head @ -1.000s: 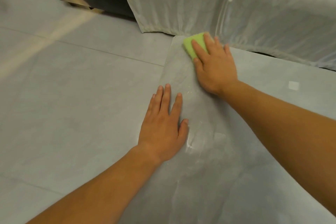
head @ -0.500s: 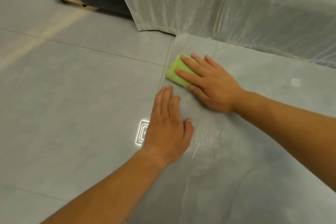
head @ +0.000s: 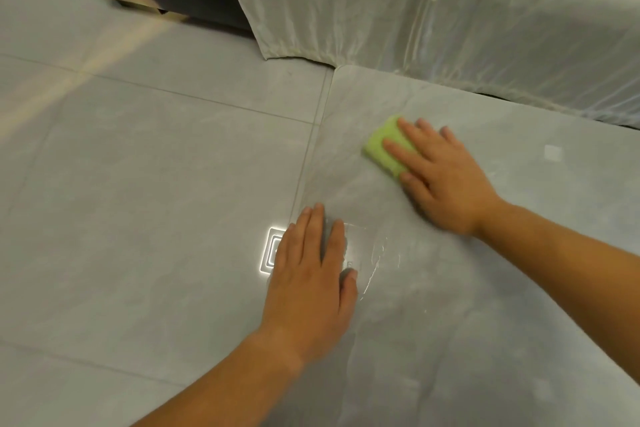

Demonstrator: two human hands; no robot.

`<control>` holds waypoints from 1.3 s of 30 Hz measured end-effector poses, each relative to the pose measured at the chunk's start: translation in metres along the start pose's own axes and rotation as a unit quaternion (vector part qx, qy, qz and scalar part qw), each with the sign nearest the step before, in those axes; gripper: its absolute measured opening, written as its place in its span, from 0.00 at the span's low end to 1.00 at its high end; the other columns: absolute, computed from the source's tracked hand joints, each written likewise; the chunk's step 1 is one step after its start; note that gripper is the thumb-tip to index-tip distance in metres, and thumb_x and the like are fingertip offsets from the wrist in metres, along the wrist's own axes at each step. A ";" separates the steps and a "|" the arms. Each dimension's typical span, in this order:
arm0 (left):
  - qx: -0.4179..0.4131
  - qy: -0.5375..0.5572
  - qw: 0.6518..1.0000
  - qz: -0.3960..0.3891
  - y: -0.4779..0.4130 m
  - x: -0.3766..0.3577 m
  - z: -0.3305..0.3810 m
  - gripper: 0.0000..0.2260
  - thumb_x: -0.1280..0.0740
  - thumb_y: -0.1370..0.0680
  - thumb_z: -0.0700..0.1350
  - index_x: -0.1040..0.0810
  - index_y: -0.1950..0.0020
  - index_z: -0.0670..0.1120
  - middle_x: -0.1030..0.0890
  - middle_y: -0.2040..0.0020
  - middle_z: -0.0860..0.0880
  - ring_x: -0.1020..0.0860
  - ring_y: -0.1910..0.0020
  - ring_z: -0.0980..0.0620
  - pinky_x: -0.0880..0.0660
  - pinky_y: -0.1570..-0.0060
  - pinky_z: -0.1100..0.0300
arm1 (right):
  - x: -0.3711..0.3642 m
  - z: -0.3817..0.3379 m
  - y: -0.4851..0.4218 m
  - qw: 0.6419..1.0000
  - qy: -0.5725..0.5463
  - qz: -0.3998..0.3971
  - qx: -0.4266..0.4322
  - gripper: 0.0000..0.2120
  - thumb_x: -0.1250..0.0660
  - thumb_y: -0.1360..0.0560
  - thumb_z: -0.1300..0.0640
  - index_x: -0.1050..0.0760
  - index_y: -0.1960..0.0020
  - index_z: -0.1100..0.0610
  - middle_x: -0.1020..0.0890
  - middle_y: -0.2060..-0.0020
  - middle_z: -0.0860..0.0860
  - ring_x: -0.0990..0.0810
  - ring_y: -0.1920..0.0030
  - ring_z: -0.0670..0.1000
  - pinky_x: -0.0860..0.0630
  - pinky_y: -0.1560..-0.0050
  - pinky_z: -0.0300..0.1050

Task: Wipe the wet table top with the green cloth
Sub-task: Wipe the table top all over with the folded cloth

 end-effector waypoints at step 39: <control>0.005 -0.049 0.998 -0.030 0.074 -0.036 0.008 0.30 0.52 0.17 0.58 0.55 0.18 0.50 0.61 0.19 0.43 0.65 0.21 0.44 0.63 0.24 0.44 | -0.010 -0.014 0.068 0.990 -0.035 0.018 -0.135 0.24 0.52 0.16 0.46 0.46 0.20 0.45 0.49 0.19 0.52 0.50 0.20 0.60 0.54 0.22 0.60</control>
Point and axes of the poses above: each hand's wrist, its own y-axis away from the middle knuckle, its own x-axis out of the back of the hand, z = x × y, the point moved 10 cm from there along -y, towards the middle knuckle
